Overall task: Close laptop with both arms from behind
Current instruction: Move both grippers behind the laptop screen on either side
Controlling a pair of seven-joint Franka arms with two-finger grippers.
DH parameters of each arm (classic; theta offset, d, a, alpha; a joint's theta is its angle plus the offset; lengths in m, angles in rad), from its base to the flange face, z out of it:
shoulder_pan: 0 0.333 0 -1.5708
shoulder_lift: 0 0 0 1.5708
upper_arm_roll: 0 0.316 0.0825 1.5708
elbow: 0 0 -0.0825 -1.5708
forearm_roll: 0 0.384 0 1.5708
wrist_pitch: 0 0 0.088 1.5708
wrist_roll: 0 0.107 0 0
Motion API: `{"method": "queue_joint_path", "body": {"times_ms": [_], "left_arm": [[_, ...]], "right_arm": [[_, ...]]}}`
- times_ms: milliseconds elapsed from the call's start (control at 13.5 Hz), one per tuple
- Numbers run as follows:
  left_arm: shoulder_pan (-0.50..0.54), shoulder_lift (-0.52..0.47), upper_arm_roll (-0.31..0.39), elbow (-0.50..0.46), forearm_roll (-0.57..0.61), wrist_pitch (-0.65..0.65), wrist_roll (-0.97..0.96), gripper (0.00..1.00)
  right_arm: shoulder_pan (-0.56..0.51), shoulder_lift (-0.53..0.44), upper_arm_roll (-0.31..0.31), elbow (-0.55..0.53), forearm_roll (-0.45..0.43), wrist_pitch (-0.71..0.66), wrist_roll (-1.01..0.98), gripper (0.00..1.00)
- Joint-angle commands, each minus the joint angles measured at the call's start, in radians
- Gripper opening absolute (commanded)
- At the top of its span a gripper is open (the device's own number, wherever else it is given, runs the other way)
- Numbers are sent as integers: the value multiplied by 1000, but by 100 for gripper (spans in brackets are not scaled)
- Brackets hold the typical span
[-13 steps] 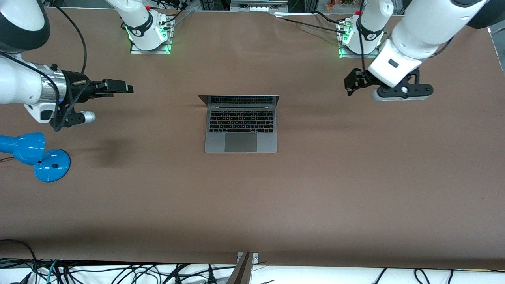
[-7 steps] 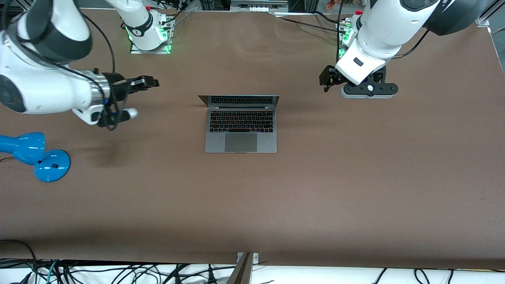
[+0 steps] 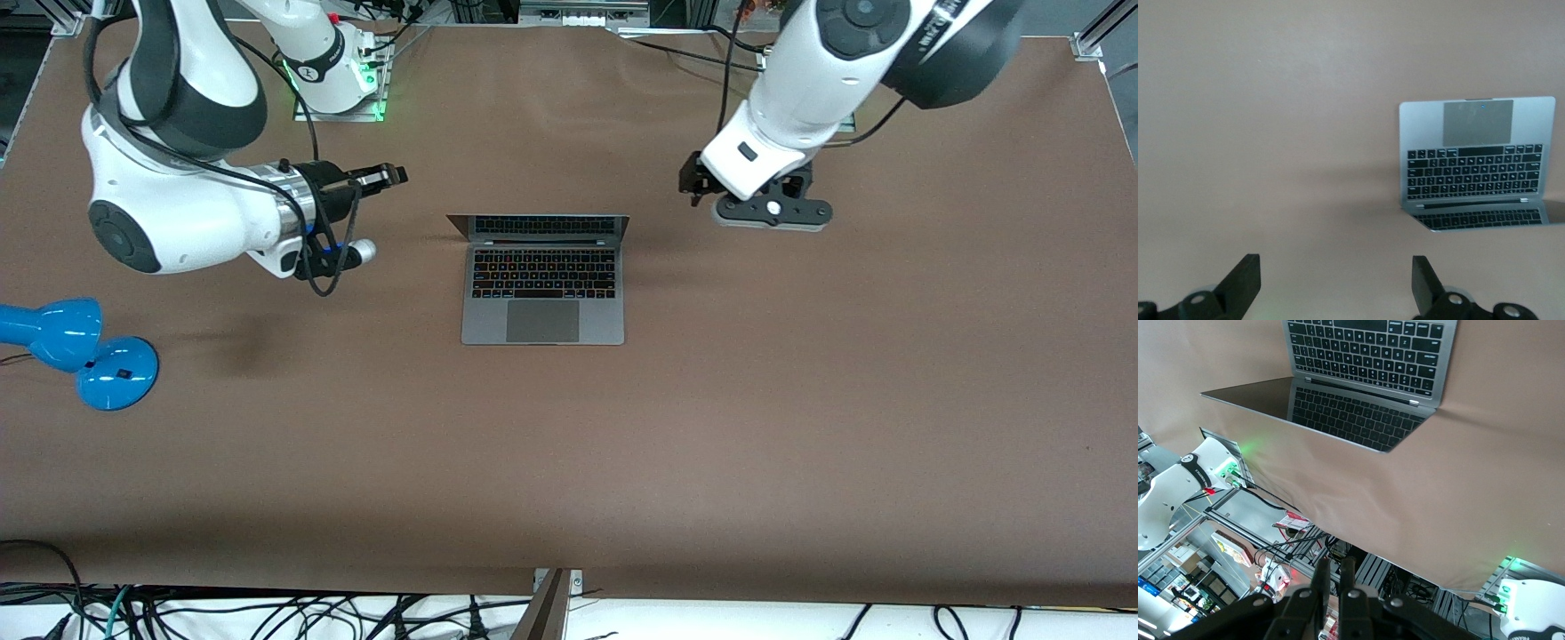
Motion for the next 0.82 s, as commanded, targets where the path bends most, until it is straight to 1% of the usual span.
{"method": "queue_joint_path", "body": {"times_ms": [0,223,297,371,445,520,594,668,742], "left_arm": [[-74,33,-1,24,-15,8,-91,100],[-126,75,-2,24,-16,44,-206,99],[-143,94,-2,24,-16,57,-255,94],[-166,112,-2,26,-16,65,-296,82],[-180,125,-2,27,-16,70,-321,58],[-185,140,-4,29,-24,70,-348,29],[-185,151,-2,29,-73,79,-397,5],[-185,158,-2,27,-111,112,-428,0],[-191,171,-2,27,-119,123,-436,0]], "right_arm": [[60,16,5,-13,20,49,61,1],[120,59,5,-18,15,89,92,0],[124,65,5,-25,14,101,92,0],[132,73,5,-27,6,110,92,0],[135,79,5,-27,3,110,92,0],[137,87,5,-36,0,110,90,0],[137,93,5,-53,-1,112,90,0],[137,99,4,-68,-8,124,90,0],[137,100,4,-80,-30,141,90,0]]}}
